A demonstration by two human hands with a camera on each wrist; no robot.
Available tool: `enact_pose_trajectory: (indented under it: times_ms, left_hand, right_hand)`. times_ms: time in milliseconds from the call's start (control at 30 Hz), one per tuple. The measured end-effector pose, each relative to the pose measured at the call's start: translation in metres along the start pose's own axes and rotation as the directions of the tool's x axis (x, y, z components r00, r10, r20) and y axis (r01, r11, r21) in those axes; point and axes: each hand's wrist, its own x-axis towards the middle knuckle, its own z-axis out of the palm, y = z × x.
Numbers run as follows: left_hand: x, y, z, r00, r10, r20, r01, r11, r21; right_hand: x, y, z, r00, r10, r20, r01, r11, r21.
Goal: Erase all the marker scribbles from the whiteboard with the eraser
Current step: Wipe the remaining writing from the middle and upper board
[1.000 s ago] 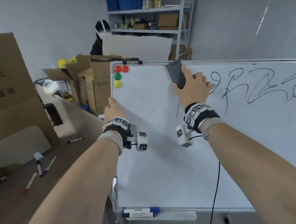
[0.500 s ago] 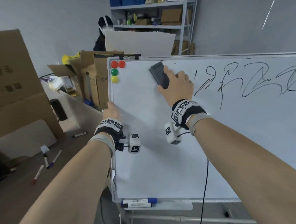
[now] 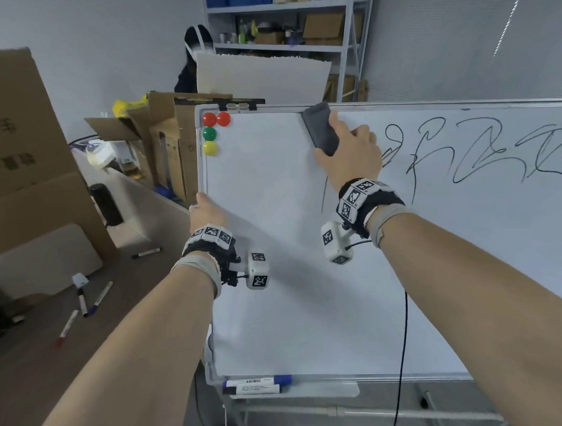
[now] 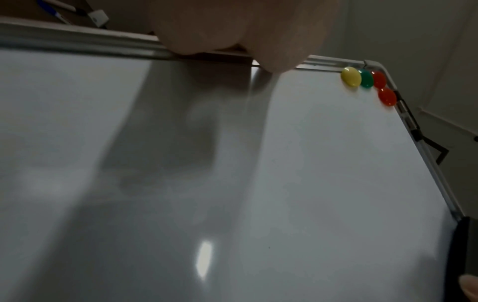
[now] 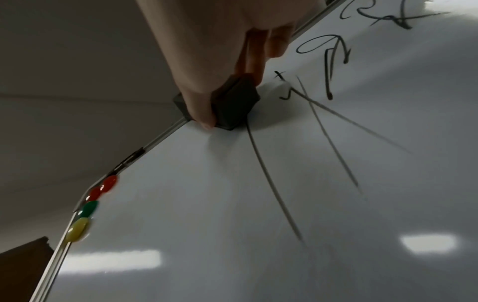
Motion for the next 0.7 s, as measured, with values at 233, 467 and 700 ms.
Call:
enact_pose_trajectory:
  times_ms: [233, 467, 700]
  left_hand:
    - [-0.01, 0.006, 0.028, 0.998, 0.058, 0.024, -0.058, 0.998, 0.007]
    - [-0.012, 0.003, 0.044, 0.966, -0.157, -0.205, 0.154, 0.988, -0.027]
    - [-0.014, 0.002, 0.058, 0.944, -0.186, -0.274, 0.183, 0.982, -0.037]
  right_hand:
    - [-0.021, 0.046, -0.002, 0.991, 0.073, -0.112, -0.079, 0.996, -0.049]
    - [-0.087, 0.063, 0.024, 0.96, -0.212, 0.185, 0.21, 0.977, 0.031]
    - [-0.096, 0.077, 0.034, 0.941, -0.295, 0.164, 0.307, 0.951, -0.048]
